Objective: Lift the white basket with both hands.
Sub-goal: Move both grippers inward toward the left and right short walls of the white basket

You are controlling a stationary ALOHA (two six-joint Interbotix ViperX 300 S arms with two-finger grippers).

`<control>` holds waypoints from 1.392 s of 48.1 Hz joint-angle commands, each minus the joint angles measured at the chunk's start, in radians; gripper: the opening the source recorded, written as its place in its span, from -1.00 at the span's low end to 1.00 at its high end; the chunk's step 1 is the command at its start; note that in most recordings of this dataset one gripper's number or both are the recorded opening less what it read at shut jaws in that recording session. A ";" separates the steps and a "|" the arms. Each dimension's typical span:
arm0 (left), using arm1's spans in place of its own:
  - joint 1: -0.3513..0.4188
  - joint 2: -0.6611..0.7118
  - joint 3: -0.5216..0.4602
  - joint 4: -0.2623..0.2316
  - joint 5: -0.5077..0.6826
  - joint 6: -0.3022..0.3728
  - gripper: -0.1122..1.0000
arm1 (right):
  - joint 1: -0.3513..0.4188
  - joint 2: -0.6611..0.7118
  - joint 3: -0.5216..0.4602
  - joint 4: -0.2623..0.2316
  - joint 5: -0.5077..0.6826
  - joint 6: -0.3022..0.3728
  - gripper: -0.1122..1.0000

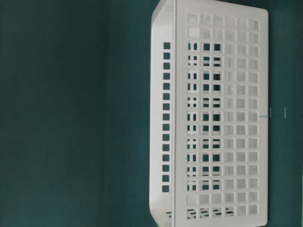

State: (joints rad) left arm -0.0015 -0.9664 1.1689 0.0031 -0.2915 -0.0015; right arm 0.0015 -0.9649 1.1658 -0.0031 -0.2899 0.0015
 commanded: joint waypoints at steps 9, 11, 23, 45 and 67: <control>0.035 0.071 -0.078 0.012 0.044 -0.170 -0.86 | -0.052 0.009 -0.012 0.163 0.046 0.097 -0.72; 0.038 0.075 -0.087 0.012 0.057 -0.187 -0.87 | -0.071 0.008 -0.017 0.204 0.069 0.132 -0.77; 0.054 0.110 -0.152 0.011 0.140 -0.307 -0.88 | -0.183 0.041 -0.130 0.276 0.391 0.318 -0.80; 0.129 0.331 -0.416 0.020 0.549 -0.851 -0.88 | -0.344 0.314 -0.425 0.264 0.897 0.617 -0.80; 0.199 0.479 -0.574 0.020 0.996 -1.015 -0.88 | -0.396 0.540 -0.607 0.161 1.262 0.813 -0.80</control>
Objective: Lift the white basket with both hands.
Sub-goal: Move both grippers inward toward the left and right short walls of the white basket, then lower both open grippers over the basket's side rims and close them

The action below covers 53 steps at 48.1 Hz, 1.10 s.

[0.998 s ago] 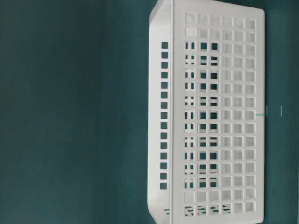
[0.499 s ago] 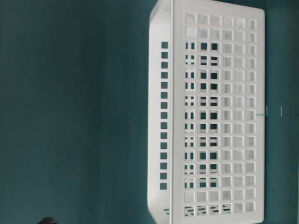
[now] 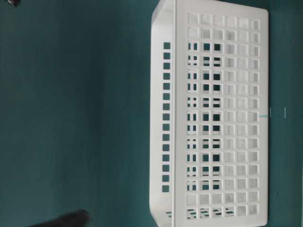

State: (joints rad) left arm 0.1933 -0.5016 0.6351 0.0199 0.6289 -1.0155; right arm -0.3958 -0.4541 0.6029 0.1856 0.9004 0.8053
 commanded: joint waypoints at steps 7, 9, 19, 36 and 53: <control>0.005 0.058 -0.077 0.008 0.190 -0.002 -0.88 | 0.002 0.089 -0.100 -0.081 0.242 0.032 -0.80; 0.006 0.067 -0.083 0.009 0.201 -0.002 -0.88 | 0.002 0.104 -0.114 -0.094 0.281 0.037 -0.80; 0.014 0.080 -0.083 0.011 0.202 0.002 -0.86 | 0.002 0.150 -0.161 -0.107 0.299 0.038 -0.76; 0.015 0.074 -0.052 0.012 0.201 0.002 -0.54 | 0.002 0.158 -0.160 -0.104 0.275 0.049 -0.46; 0.018 0.074 -0.025 0.012 0.132 0.000 0.96 | 0.011 0.172 -0.150 -0.103 0.156 0.104 0.88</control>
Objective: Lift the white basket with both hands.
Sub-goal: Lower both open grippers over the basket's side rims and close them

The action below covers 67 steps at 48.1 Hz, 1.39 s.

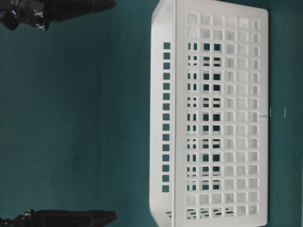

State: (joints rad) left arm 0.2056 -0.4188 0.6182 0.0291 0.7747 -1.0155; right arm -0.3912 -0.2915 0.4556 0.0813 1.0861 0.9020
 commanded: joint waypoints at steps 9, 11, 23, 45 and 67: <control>0.017 -0.002 0.003 0.003 -0.035 -0.002 0.94 | 0.018 0.048 0.018 0.002 -0.083 0.095 0.95; 0.021 0.002 0.003 0.003 -0.037 -0.003 0.94 | 0.026 0.055 0.025 0.002 -0.092 0.112 0.96; 0.063 0.040 0.012 0.003 -0.040 -0.006 0.94 | 0.048 0.083 0.071 -0.003 -0.175 0.170 0.96; 0.064 0.213 0.021 0.002 -0.141 -0.012 0.94 | 0.048 0.166 0.106 -0.006 -0.210 0.204 0.95; 0.064 0.285 0.086 0.002 -0.305 -0.107 0.94 | 0.061 0.244 0.156 -0.017 -0.344 0.259 0.95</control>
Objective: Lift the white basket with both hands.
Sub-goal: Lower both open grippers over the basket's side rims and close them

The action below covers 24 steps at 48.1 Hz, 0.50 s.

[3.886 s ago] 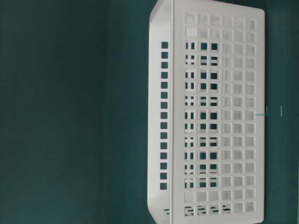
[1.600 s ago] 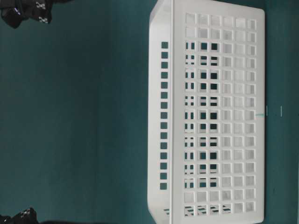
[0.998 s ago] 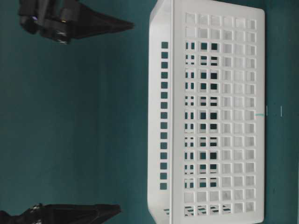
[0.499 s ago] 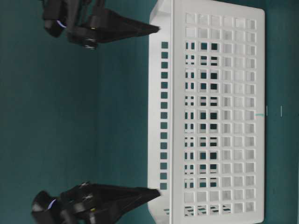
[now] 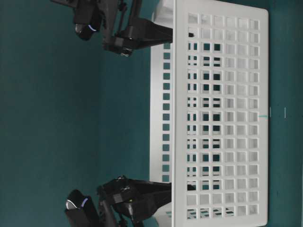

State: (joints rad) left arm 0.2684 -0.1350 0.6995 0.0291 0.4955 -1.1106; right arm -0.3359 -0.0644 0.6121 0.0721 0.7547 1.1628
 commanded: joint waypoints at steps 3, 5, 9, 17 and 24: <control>0.002 0.002 0.018 0.003 -0.034 -0.023 0.94 | 0.008 0.025 0.002 -0.008 -0.012 -0.002 0.95; 0.002 -0.002 0.025 0.002 -0.034 -0.026 0.94 | 0.009 0.029 0.002 -0.008 -0.014 0.000 0.95; 0.002 -0.005 0.034 0.002 -0.035 -0.028 0.94 | 0.011 0.032 0.002 -0.008 -0.015 0.002 0.95; 0.002 -0.006 0.037 0.002 -0.034 -0.029 0.93 | 0.011 0.032 0.002 -0.011 -0.020 0.023 0.95; 0.002 -0.003 0.034 0.002 -0.034 -0.040 0.93 | 0.011 0.035 0.002 -0.014 -0.025 0.040 0.95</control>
State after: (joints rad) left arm 0.2684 -0.1319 0.7424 0.0276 0.4648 -1.1474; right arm -0.3298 -0.0337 0.6167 0.0629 0.7348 1.1965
